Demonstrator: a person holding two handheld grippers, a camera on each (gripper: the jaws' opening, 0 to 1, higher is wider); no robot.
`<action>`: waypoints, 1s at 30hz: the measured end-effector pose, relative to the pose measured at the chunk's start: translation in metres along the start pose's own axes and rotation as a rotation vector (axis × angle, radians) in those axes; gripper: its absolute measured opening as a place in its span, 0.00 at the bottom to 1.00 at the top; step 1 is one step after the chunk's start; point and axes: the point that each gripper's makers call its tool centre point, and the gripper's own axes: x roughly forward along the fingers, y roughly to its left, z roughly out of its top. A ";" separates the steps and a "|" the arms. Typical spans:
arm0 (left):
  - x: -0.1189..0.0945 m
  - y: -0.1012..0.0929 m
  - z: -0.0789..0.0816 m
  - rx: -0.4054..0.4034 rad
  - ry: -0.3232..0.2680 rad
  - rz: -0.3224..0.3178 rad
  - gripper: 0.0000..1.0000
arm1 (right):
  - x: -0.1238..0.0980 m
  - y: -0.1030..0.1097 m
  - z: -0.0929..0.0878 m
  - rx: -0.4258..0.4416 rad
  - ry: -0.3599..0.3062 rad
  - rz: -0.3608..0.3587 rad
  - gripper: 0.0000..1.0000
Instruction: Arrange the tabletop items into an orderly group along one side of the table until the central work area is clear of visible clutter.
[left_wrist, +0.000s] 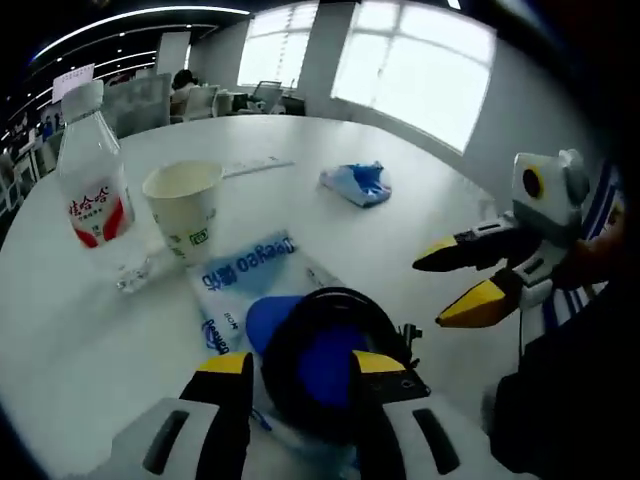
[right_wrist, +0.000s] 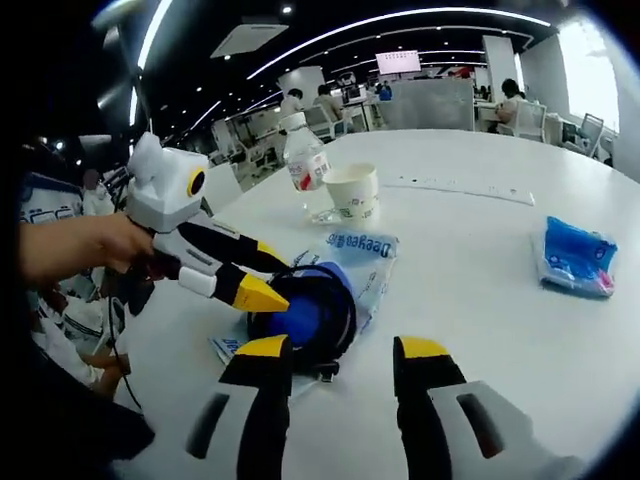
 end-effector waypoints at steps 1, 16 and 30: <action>0.001 0.000 -0.002 0.002 0.006 0.000 0.34 | 0.003 0.003 -0.001 -0.005 0.003 0.006 0.32; 0.007 0.008 -0.015 -0.006 0.040 -0.010 0.25 | 0.035 0.019 -0.020 -0.021 0.062 0.050 0.25; 0.007 0.007 -0.013 0.016 0.014 -0.011 0.15 | 0.041 0.016 -0.021 0.068 0.095 0.022 0.22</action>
